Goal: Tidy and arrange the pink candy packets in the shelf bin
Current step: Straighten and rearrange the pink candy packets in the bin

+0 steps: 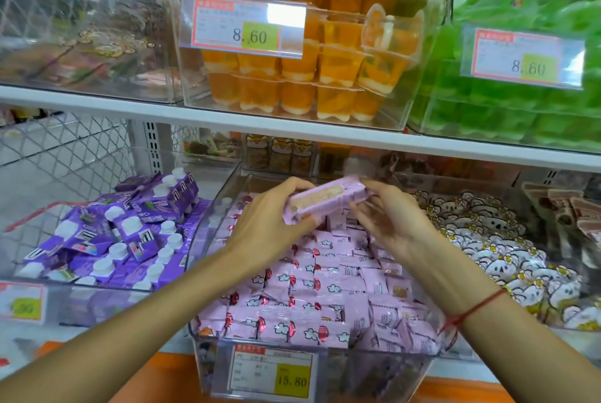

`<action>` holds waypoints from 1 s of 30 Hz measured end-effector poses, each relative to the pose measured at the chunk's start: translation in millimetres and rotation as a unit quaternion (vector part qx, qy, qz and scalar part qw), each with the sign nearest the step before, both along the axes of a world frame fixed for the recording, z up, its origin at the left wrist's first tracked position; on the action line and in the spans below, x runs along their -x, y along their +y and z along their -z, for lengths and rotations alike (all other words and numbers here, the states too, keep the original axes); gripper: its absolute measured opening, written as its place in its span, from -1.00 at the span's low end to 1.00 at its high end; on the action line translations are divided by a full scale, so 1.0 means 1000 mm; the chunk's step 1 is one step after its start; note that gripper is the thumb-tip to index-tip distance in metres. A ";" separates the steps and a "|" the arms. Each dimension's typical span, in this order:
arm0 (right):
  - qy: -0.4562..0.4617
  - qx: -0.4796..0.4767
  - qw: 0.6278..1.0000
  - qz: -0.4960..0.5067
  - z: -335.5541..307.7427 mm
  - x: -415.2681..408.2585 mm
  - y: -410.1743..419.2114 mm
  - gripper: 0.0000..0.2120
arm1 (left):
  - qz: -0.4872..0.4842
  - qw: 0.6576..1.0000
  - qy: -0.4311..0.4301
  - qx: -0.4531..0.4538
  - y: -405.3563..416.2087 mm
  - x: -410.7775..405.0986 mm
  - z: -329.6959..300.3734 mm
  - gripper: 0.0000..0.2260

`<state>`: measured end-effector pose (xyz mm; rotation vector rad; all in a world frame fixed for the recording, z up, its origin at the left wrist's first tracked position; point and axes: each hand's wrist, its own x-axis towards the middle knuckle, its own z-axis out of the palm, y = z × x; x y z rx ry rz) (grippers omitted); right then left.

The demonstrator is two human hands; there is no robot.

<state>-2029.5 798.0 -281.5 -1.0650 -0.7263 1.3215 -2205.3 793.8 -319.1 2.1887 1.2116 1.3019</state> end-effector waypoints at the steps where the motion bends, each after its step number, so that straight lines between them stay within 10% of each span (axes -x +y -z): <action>1: -0.015 -0.003 1.000 -0.009 -0.001 -0.001 -0.001 -0.87 | 0.013 0.999 -0.017 0.033 0.001 0.002 -0.003 -0.68; 8: -0.222 -0.037 0.973 -0.057 0.005 -0.001 0.001 -0.69 | 0.074 0.845 -0.269 0.456 0.009 0.005 -0.016 -0.75; 11: -0.327 -0.118 0.932 -0.098 0.009 0.001 -0.002 -0.74 | 0.048 0.851 -0.248 0.461 0.010 0.002 -0.015 -0.64; 17: -0.652 -0.284 0.699 -0.073 0.011 -0.006 -0.001 -0.71 | -0.016 0.911 -0.148 0.385 0.011 0.003 -0.020 -0.47; 24: -0.592 -0.312 0.731 -0.135 0.013 -0.009 0.003 -0.68 | -0.030 0.970 -0.067 0.231 0.013 -0.003 -0.010 -0.40; 30: -0.591 -0.223 0.774 -0.030 0.021 -0.011 0.014 -0.68 | -0.030 0.954 0.263 0.138 0.020 0.007 0.011 -0.69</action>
